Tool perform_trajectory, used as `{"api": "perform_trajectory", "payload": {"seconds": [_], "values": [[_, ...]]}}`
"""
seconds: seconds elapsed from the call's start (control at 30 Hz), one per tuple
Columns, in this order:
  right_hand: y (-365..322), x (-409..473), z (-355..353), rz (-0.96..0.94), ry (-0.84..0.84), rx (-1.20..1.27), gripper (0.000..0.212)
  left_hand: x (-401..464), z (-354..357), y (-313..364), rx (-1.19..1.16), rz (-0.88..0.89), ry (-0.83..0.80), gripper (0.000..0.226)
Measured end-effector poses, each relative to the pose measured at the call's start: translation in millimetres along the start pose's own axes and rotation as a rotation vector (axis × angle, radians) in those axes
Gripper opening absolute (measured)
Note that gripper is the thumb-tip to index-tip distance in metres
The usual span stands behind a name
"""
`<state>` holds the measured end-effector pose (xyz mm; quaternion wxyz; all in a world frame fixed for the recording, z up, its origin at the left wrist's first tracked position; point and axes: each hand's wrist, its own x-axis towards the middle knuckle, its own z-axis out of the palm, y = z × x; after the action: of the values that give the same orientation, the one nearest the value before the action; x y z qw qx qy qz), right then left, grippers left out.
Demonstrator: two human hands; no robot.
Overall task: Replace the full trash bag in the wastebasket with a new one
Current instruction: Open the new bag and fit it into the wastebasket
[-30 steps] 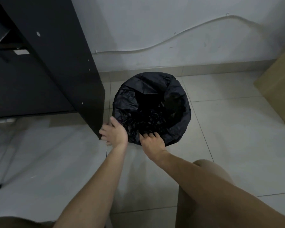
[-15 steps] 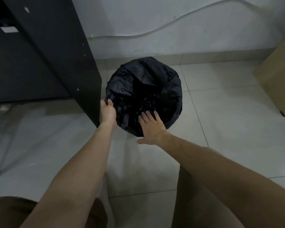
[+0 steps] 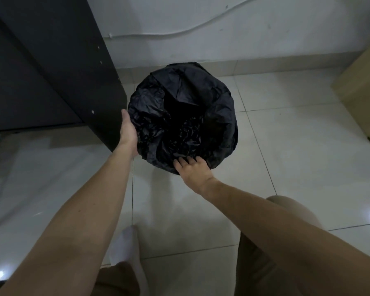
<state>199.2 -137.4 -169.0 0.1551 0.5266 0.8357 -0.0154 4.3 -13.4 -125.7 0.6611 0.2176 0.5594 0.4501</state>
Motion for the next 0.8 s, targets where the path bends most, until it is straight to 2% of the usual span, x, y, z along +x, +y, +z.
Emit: {"api": "perform_trajectory", "payload": {"seconds": [0.23,0.3,0.37,0.4,0.43,0.47,0.53,0.6,0.67,0.73,0.8], "values": [[10.0,-21.8,-2.1,-0.122,0.114,0.053,0.061,-5.7,-17.9,6.3,-0.053,0.013,0.147,0.094],[11.9,-26.7,-0.6,-0.119,0.101,0.073,0.064,-3.9,-20.1,5.4,0.085,0.008,0.359,0.086],[11.3,-26.3,-2.0,-0.103,0.092,0.082,0.067,-14.6,-16.9,-4.7,0.317,0.064,0.707,0.071],[9.6,-24.0,-4.6,-0.089,0.095,0.09,0.068,-26.4,-10.3,-13.3,0.359,0.11,0.823,0.065],[7.4,-20.5,-7.9,-0.075,0.094,0.103,0.069,-39.0,-1.3,-25.8,0.35,0.151,0.855,0.061],[5.3,-16.3,-11.1,-0.065,0.09,0.117,0.07,-50.1,8.9,-40.8,0.316,0.168,0.801,0.06],[0.7,-12.0,-13.5,-0.06,0.083,0.131,0.072,-63.5,26.0,-65.2,0.19,0.147,0.59,0.062],[-1.9,-11.4,-13.8,-0.059,0.058,0.138,0.073,-60.2,34.9,-65.9,0.01,0.091,0.464,0.058],[-2.0,-10.9,-15.5,-0.062,-0.014,0.221,0.074,-49.4,35.1,-58.5,-0.045,0.066,0.421,0.056],[-0.1,-7.7,-21.7,-0.039,-0.102,0.4,0.086,-42.9,30.0,-55.8,-0.02,0.056,0.392,0.056],[5.1,2.1,-31.4,0.021,-0.088,0.596,0.092,-39.7,25.7,-56.8,0.014,0.073,0.371,0.054]]}}
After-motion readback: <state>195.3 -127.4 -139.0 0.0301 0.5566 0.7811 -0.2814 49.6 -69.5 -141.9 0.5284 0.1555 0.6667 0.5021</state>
